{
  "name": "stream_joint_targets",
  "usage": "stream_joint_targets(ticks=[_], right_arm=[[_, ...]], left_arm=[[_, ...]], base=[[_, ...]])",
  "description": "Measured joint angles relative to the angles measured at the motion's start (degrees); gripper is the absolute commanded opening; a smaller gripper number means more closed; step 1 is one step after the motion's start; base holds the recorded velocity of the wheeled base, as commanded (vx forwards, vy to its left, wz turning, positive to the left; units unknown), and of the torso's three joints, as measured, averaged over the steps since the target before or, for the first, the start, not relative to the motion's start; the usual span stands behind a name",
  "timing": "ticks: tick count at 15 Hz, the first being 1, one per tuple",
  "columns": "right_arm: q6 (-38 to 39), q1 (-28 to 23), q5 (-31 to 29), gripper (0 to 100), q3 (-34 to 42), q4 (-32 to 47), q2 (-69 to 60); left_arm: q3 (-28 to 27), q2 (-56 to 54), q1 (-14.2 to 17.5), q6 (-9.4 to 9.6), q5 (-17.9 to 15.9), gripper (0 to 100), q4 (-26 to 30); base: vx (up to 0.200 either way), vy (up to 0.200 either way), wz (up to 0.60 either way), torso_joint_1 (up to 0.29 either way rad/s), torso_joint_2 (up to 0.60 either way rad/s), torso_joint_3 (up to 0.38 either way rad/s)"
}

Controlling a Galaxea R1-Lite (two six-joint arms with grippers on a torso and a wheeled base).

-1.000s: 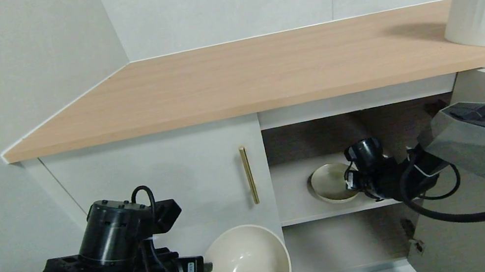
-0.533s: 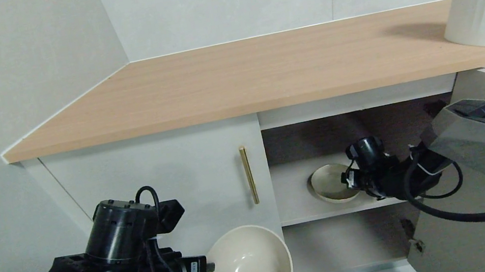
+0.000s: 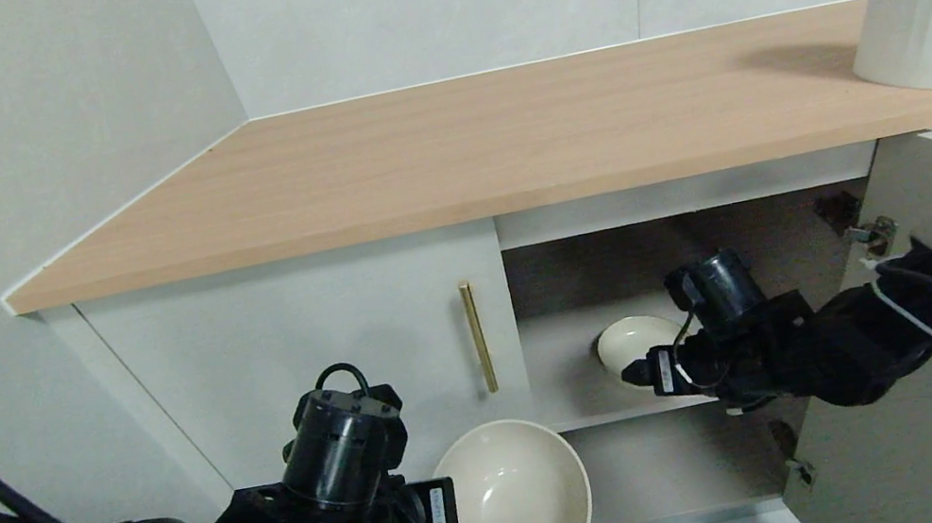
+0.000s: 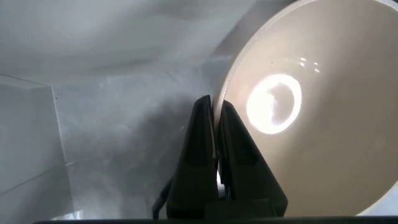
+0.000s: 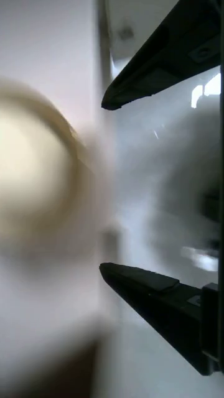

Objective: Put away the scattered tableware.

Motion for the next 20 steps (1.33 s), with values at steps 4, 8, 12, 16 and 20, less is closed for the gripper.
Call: stream_joint_targets(ticks=[4, 8, 12, 16, 20], right_arm=[[-3.6, 6.5, 8.8, 100, 8.7, 0.6, -10.1], [-4.3, 10.2, 12.3, 100, 12.5, 0.6, -14.6], [-6.4, 12.4, 12.0, 100, 13.6, 0.5, -13.5], [-7.7, 13.2, 10.4, 100, 13.9, 0.2, -10.2], [-7.7, 13.3, 9.6, 100, 13.6, 0.1, -8.5]], left_arm=[[0.0, 2.4, -3.4, -0.06, 0.2, 0, 0.3], [0.0, 3.6, -4.6, -0.06, 0.2, 0, 0.4], [-0.3, 4.2, -5.4, -1.39, 0.1, 0, 0.8], [-0.3, 4.1, -6.2, -1.43, 0.2, 0, 0.9], [-0.1, 3.9, -6.6, -1.48, 0.2, 0, 0.9]], base=[[0.0, 0.0, 0.0, 0.0, 0.0, 0.0], [0.0, 0.0, 0.0, 0.0, 0.0, 0.0], [0.0, 0.0, 0.0, 0.0, 0.0, 0.0], [0.0, 0.0, 0.0, 0.0, 0.0, 0.0], [0.0, 0.0, 0.0, 0.0, 0.0, 0.0]])
